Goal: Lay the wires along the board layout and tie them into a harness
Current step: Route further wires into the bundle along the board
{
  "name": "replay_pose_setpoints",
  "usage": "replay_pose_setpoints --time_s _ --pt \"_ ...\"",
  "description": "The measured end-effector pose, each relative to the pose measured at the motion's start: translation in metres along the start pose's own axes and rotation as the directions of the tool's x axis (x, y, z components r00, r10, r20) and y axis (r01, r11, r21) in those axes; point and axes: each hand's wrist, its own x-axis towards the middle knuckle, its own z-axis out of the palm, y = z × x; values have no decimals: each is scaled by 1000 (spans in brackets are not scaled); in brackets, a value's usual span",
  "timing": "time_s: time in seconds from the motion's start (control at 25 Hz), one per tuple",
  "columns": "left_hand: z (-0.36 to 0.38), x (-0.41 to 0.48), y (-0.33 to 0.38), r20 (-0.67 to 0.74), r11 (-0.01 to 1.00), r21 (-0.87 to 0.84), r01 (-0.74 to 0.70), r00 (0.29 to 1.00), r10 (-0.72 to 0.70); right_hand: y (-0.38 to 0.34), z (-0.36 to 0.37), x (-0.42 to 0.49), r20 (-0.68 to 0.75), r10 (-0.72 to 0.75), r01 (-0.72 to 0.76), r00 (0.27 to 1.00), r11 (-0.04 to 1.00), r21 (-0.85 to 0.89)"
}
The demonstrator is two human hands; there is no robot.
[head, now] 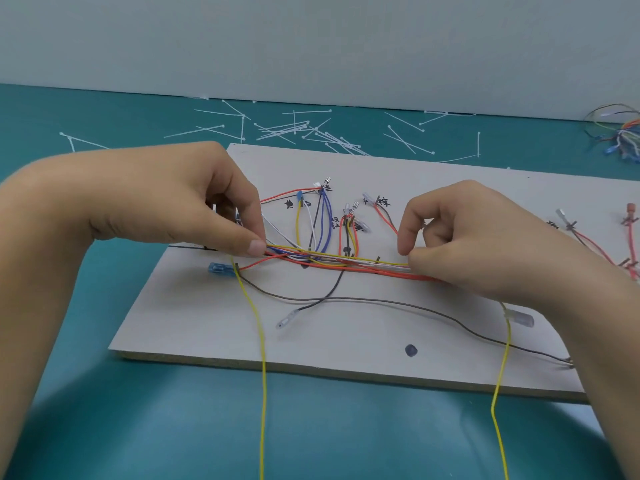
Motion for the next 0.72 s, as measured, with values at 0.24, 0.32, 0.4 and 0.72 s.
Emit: replay_pose_setpoints --time_s 0.24,0.32,0.4,0.72 --pt "19 15 14 -134 1000 22 -14 991 17 5 -2 3 -2 69 -69 998 997 -23" --pt "26 20 18 -146 999 36 -25 989 30 6 -3 3 7 91 -91 996 995 -27" --pt "28 22 19 -173 999 33 -31 984 37 8 -5 3 5 110 -109 994 993 -47" --pt "37 26 26 -248 998 42 -53 967 62 7 -5 5 12 146 -145 989 987 -69"
